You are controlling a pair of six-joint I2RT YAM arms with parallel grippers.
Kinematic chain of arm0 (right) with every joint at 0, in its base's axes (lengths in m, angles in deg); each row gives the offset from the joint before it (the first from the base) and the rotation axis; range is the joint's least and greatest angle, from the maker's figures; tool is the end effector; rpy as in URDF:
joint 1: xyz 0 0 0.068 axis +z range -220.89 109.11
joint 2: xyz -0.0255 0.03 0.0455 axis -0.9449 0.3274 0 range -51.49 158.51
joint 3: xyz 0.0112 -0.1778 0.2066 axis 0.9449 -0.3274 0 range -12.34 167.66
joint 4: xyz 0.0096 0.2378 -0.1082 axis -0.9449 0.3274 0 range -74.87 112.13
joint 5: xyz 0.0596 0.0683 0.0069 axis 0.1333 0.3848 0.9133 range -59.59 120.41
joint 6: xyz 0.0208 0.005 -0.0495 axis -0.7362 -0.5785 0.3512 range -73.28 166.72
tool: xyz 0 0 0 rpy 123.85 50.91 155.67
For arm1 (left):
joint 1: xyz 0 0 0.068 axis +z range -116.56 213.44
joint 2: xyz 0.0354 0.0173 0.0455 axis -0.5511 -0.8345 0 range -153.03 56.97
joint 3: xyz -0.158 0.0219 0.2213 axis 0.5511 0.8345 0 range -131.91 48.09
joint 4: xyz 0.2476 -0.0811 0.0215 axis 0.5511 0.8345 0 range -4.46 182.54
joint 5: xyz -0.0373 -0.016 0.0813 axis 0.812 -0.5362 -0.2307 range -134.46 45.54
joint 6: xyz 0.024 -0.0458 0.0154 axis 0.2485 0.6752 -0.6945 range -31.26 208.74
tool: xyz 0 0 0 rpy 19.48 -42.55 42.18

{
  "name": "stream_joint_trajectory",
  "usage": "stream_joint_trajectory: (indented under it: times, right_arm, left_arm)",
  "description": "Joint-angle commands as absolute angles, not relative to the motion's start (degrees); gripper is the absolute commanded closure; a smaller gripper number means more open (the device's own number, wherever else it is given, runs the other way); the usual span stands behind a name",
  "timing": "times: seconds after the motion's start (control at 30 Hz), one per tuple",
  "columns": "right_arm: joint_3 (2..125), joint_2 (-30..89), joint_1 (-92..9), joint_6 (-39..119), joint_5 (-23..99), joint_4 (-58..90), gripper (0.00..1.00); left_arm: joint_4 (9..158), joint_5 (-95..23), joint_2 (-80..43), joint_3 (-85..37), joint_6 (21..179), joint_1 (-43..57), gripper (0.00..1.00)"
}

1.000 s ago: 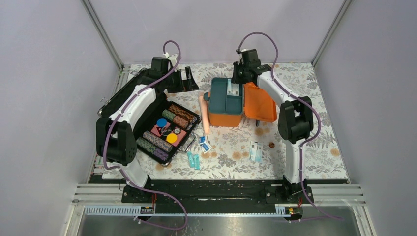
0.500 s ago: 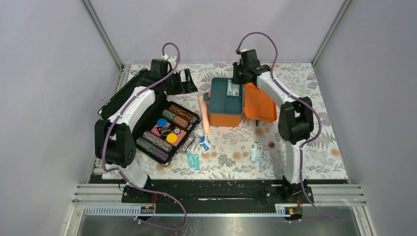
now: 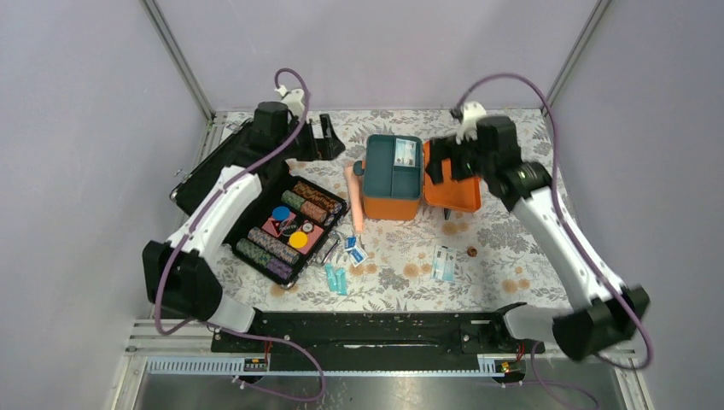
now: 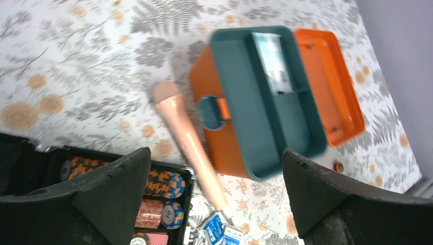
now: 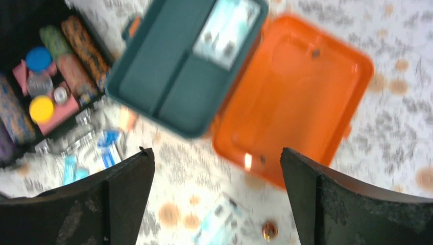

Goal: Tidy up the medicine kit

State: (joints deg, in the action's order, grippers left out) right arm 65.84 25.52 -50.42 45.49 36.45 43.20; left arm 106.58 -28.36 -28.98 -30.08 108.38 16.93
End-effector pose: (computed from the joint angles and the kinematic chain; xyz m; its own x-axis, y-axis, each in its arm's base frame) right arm 0.2816 0.1091 0.3862 -0.4334 -0.1389 -0.8904 -0.4265 0.9020 0.0668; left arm 0.3299 -0.1081 0.3510 -0.6054 -0.1574 -0.7802 0.3212 0.8486 -0.4204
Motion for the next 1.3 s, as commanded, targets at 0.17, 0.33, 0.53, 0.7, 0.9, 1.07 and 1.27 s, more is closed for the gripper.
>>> stream_joint_trajectory:
  times: [0.17, 0.33, 0.53, 0.7, 0.9, 1.07, 1.27]
  right_arm:
    - [41.1, 6.9, -50.5, 38.3, 39.7, 55.3, 0.01]
    - [34.3, 3.7, -50.5, 35.9, 38.2, 51.1, 0.09]
    - [27.4, 0.6, -51.0, 36.5, 41.8, 45.0, 0.29]
    - [27.7, 0.8, -55.5, 35.5, 44.1, 46.4, 0.52]
    - [26.6, 2.2, -59.8, 28.5, 44.8, 48.5, 0.88]
    - [19.4, 5.8, -59.9, 19.2, 43.0, 42.0, 0.93]
    - [19.4, 9.8, -60.2, 17.0, 39.2, 41.2, 1.00]
  left_arm:
    - [103.0, -19.5, -20.4, -23.3, 98.0, 2.5, 0.08]
    - [107.9, -18.7, -20.6, -21.6, 87.3, -6.4, 0.13]
    - [94.5, -19.1, -21.8, -14.2, 87.0, -13.9, 0.18]
    - [86.9, -26.9, -26.9, -14.3, 91.4, -21.8, 0.19]
    - [85.8, -31.1, -36.2, -17.3, 97.8, -22.5, 0.22]
    - [83.2, -29.8, -42.2, -18.6, 103.0, -23.0, 0.29]
    - [83.3, -30.1, -47.5, -21.7, 106.1, -25.1, 0.33]
